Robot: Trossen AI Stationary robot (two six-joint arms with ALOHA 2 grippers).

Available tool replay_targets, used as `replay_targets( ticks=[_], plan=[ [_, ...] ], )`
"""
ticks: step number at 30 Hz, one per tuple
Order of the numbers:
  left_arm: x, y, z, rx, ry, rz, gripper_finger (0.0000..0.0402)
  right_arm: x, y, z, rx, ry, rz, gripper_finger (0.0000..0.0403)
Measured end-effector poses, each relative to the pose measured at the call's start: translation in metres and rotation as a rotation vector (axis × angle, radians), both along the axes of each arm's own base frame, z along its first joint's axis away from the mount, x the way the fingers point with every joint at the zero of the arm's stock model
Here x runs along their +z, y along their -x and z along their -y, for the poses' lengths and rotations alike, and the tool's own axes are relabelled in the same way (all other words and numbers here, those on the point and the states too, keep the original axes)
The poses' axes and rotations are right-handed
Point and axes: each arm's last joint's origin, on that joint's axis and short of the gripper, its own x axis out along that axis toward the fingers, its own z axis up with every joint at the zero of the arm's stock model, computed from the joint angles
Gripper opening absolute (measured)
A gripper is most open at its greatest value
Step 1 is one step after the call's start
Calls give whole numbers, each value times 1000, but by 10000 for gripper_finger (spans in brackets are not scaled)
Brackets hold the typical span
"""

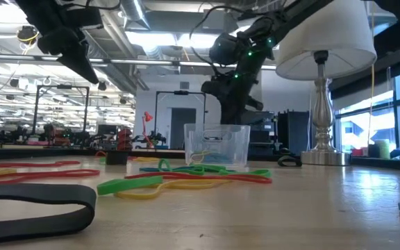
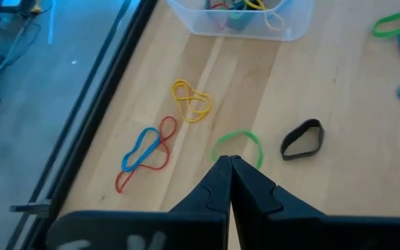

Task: Pick and place rubber bands into bin
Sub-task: Put the blue rubber band into the transparent bin, then put the red rubber band into the transparent bin

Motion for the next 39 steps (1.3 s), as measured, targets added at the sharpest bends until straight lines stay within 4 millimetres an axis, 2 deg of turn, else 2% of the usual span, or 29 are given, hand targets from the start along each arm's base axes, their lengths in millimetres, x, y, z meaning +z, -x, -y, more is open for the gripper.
replay_targets(
  ticks=[5,16,20,24,29,31,34,39],
  plan=[
    [0,0,1,-24,32,1,5,0,0,0,-4,1,3,24],
    [-1,-1,2,-50,64,1,4,-2,4,0,-50,5,-48,113],
    [-1,-1,2,-58,75,1,2,4,6,-8,-66,-14,-43,123],
    [-1,-1,4,-88,113,2,3,29,6,-31,-1,18,8,95],
    [-2,-1,5,-122,150,1,3,50,6,-62,124,62,53,18],
    [-2,-2,6,-157,166,-5,3,51,9,-77,156,61,63,8],
    [-2,-2,8,-216,204,-11,2,46,21,-106,193,38,104,14],
    [-2,-2,13,-247,196,-16,2,35,60,-159,266,13,254,4]
  ],
)
